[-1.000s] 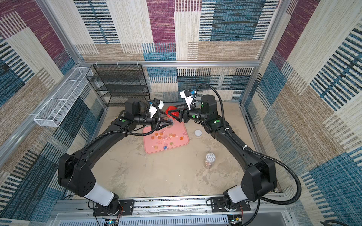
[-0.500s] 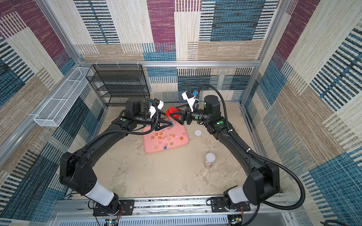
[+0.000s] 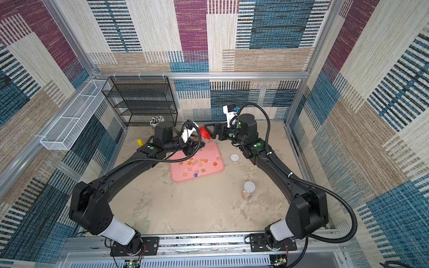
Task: Pour the candies out of the jar
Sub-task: Unscrew the lid from the jar.
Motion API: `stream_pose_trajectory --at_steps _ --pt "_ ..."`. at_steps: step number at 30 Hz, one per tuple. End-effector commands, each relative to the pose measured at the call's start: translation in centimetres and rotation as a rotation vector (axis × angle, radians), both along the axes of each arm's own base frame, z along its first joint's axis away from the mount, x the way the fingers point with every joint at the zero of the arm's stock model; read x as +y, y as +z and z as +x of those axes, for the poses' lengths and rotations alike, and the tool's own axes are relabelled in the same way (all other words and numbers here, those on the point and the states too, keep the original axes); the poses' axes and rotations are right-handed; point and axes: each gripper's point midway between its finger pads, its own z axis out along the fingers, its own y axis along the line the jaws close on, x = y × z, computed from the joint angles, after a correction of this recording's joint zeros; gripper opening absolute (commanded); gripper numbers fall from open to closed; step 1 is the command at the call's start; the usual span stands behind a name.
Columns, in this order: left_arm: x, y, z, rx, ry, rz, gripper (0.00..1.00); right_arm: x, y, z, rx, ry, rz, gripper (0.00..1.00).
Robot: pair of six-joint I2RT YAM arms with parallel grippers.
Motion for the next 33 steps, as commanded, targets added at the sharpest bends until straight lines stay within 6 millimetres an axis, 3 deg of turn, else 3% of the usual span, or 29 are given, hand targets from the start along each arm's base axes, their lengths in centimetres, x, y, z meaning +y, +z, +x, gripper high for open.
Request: stream_pose_trajectory --at_steps 1,4,13,17,21,27,33 --pt "0.4 0.9 1.1 -0.101 0.06 0.036 0.0 0.5 -0.1 1.0 0.012 -0.042 0.007 0.91" --pt "0.0 0.9 0.8 -0.117 0.057 0.042 0.0 1.2 -1.2 1.4 0.046 -0.046 0.005 0.89" --pt "-0.2 0.9 0.4 -0.149 0.065 0.06 0.0 3.0 -2.0 1.1 0.077 0.007 0.023 0.79" --pt "-0.1 1.0 0.5 -0.156 0.076 0.061 0.0 3.1 -2.2 1.1 0.082 0.012 0.026 0.66" --pt "-0.2 1.0 0.5 -0.152 0.073 0.054 0.0 3.2 -1.3 0.5 0.046 0.038 0.038 0.51" --pt "-0.6 2.1 -0.5 -0.115 -0.026 -0.011 0.0 3.5 0.9 -1.7 -0.083 0.149 0.019 0.47" --pt "-0.9 3.0 -1.6 -0.117 -0.102 -0.045 0.0 2.7 1.4 -2.4 -0.118 0.182 -0.005 0.49"
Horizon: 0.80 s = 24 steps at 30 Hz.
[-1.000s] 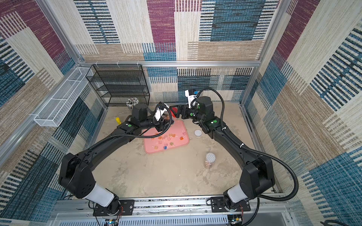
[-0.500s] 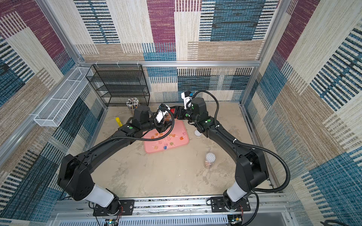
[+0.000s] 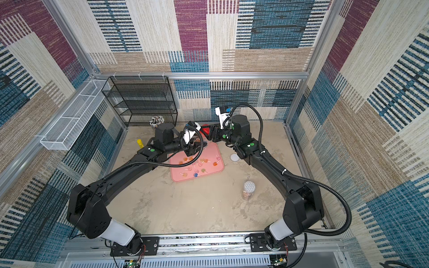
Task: Pour the candies out of the jar
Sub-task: Unscrew the lid from the jar.
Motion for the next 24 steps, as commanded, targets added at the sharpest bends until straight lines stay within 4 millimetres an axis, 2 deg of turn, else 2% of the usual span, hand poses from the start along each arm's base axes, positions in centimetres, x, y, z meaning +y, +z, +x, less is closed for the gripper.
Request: stream_pose_trajectory --at_steps 1,5,9,12,17,24 --pt "-0.4 1.2 -1.0 -0.017 -0.083 -0.037 0.0 0.2 1.3 -1.4 -0.079 0.098 -0.007 0.49" --pt "-0.5 2.2 -2.6 0.017 -0.203 -0.096 0.0 -0.3 1.9 -2.9 -0.144 0.205 -0.012 0.49" --pt "-0.8 3.8 -4.9 0.071 -0.388 -0.171 0.0 -0.1 2.3 -4.8 -0.207 0.316 -0.03 0.49" --pt "-1.0 4.4 -5.7 0.116 -0.457 -0.192 0.0 -0.3 2.8 -5.3 -0.236 0.336 -0.039 0.49" --pt "-0.9 3.8 -4.8 0.113 -0.404 -0.172 0.0 -1.3 2.9 -4.0 -0.224 0.241 -0.051 0.48" --pt "0.2 1.6 -2.8 0.089 -0.227 -0.12 0.0 -4.7 1.6 -0.7 -0.148 0.027 -0.054 0.48"
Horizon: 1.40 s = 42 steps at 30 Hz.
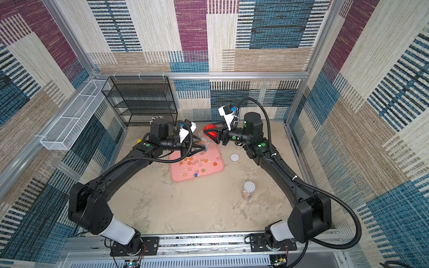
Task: Pour the candies out of the jar
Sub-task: Unscrew the lid from the jar, then place the lid at the center of the board.
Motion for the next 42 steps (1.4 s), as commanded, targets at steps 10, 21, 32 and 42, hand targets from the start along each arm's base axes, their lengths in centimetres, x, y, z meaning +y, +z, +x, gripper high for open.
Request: stream_pose_trajectory --at_steps 10,21,32,42 --pt "4.0 -4.7 4.9 -0.037 0.418 0.111 0.0 -10.5 -9.3 5.2 0.198 -0.577 -0.08 0.49" --pt "4.2 -8.4 5.7 0.068 0.462 0.153 0.0 -20.1 -24.2 5.0 0.505 -0.973 -0.19 0.52" --pt "4.1 -8.5 5.5 0.069 0.447 0.178 0.0 -21.8 -29.6 7.2 0.567 -1.058 -0.282 0.55" --pt "4.4 -8.5 5.6 0.059 0.456 0.193 0.0 -21.6 -30.6 7.5 0.605 -1.055 -0.279 0.8"
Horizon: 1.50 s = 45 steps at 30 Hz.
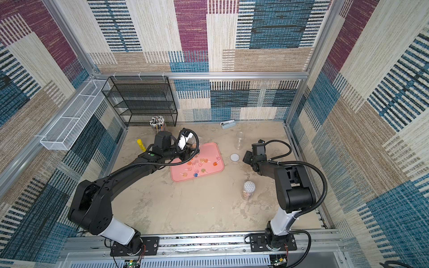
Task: Pour the candies out of the jar
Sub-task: 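Place the lid at the center of the board, then pour the candies out of the jar onto the tray.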
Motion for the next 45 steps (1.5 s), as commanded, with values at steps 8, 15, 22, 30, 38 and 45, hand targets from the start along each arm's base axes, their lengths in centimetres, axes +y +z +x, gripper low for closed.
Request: stream_pose_trajectory --at_steps 8,15,22,30,38,45 --pt "0.2 1.4 0.5 -0.038 0.012 0.012 0.0 0.1 10.2 1.5 -0.2 0.014 0.002 1.0" --pt "-0.5 -0.2 0.8 0.004 -0.078 0.122 0.0 1.8 15.8 1.2 -0.347 0.098 0.075 0.99" --pt "0.6 -4.4 1.9 0.09 -0.14 0.4 0.0 1.9 16.6 -0.2 -0.415 0.099 0.096 1.0" --pt "1.1 -8.0 3.4 0.174 -0.224 0.68 0.0 0.8 16.6 -1.5 -0.448 0.053 0.076 1.0" --pt "0.4 -11.2 4.9 0.102 -0.274 1.062 0.0 0.5 17.1 -1.6 -0.464 0.049 0.069 1.0" --pt "1.7 -11.2 6.9 -0.056 -0.294 1.44 0.0 0.6 17.2 -1.8 -0.471 0.047 0.082 1.0"
